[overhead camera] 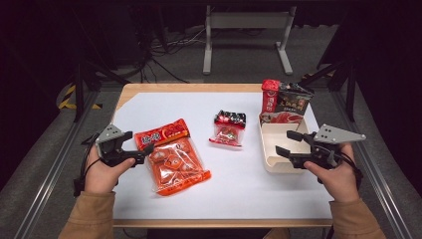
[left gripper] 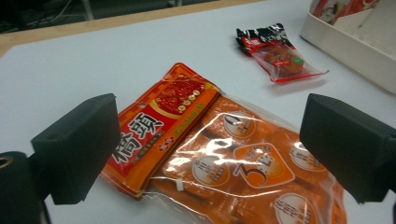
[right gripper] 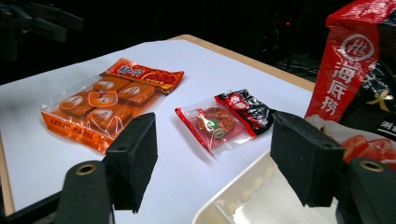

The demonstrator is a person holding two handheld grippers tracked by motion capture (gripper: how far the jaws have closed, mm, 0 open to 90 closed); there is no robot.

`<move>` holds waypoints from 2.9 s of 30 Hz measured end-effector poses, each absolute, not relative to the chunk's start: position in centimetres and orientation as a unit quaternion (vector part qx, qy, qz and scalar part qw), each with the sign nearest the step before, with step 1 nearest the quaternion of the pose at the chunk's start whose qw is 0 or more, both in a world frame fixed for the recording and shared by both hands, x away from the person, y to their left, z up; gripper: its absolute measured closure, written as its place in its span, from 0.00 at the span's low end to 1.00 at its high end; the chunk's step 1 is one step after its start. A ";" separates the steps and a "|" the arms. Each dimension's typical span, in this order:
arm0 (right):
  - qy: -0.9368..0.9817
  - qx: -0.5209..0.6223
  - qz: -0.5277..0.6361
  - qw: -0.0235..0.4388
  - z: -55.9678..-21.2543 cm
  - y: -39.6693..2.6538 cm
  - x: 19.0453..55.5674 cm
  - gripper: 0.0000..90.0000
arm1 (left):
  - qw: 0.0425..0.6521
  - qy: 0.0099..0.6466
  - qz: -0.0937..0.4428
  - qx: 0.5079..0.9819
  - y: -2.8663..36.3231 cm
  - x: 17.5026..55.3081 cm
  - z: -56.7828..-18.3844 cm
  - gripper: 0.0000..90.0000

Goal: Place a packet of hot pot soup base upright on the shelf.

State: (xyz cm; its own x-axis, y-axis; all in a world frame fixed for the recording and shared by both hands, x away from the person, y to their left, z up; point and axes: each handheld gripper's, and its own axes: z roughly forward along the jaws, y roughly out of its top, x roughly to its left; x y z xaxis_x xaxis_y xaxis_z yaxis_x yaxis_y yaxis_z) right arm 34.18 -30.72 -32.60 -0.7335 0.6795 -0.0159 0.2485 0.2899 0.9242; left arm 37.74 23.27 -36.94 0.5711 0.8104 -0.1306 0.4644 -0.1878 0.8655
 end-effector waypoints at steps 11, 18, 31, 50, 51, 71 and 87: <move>0.783 0.285 0.515 0.203 -32.8 -29.7 33.5 0.36 | 0.470 0.442 0.196 0.738 23.8 39.9 -37.8 0.11; 0.787 0.280 0.513 0.199 -33.0 -29.2 33.6 0.36 | 0.456 0.454 0.212 0.735 24.9 42.2 -38.7 0.15; 0.791 0.276 0.510 0.192 -33.4 -28.5 33.8 0.35 | 0.458 0.512 0.187 0.702 26.3 44.5 -41.2 0.15; 0.793 0.276 0.511 0.183 -33.7 -28.2 33.8 0.34 | 0.423 0.535 0.156 0.714 26.9 45.7 -44.5 0.18; 0.793 0.276 0.511 0.183 -33.7 -28.2 33.8 0.34 | 0.423 0.535 0.156 0.714 26.9 45.7 -44.5 0.18; 0.797 0.280 0.505 0.178 -34.4 -28.1 34.2 0.34 | 0.411 0.544 0.120 0.721 26.8 46.2 -45.8 0.17; 0.798 0.280 0.505 0.176 -34.5 -28.1 34.2 0.33 | 0.458 0.512 0.069 0.724 26.0 45.9 -45.4 0.40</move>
State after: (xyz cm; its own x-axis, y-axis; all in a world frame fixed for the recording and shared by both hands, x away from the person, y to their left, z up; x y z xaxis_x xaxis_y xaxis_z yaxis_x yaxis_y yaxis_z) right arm 34.19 -28.08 -34.49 -0.7813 0.6242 0.0012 0.2685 0.3343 0.9034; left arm 45.86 25.95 -45.39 0.4670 0.8037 -0.3687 0.6778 -0.0576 0.7330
